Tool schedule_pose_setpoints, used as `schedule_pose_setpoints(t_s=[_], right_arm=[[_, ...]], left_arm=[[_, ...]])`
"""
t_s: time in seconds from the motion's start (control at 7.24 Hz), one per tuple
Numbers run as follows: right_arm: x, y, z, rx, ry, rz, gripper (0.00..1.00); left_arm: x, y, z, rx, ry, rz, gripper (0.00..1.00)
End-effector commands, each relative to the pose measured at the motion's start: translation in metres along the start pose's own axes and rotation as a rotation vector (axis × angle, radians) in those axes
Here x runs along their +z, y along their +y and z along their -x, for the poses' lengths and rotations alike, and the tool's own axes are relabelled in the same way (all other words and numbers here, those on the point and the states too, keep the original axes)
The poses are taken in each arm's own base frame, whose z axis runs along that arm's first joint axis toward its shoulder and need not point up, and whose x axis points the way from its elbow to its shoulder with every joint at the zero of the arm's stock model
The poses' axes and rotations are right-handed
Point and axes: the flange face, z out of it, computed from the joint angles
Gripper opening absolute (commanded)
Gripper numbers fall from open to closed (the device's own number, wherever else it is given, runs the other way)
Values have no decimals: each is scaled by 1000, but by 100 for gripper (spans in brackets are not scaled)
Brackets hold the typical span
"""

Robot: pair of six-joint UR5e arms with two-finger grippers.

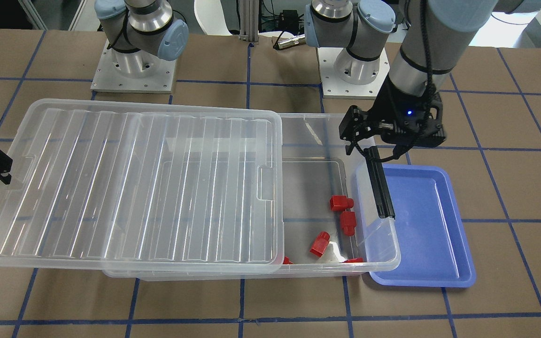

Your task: Place red block in blue tray from box

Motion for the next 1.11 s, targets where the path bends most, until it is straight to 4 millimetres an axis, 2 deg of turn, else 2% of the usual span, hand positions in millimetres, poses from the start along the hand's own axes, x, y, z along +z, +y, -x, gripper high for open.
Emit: schedule_pose_setpoints(t_s=[0.0,0.14,0.28,0.41,0.55,0.69,0.97], right_arm=[[-6,-1,5,5,-6,-16,100],[-14,-8,11,14,-37,-54,100],[-35,-16,13,3,-43,-49,100],[-66,-24,9,2,-56,-29,100],[-112,-27,5,3,-65,-1,100],[-152,-25,5,4,-81,31,100],[-198,-3,22,27,-90,47,100]], left_arm=[[88,5,-15,55,60,-84,100],[113,-6,-17,50,98,-94,100],[127,-7,-17,63,96,-75,100],[131,-8,-18,73,96,-81,100],[139,-12,-17,71,96,-91,100],[157,-17,-16,67,98,-85,100],[178,-19,-17,67,100,-71,100]])
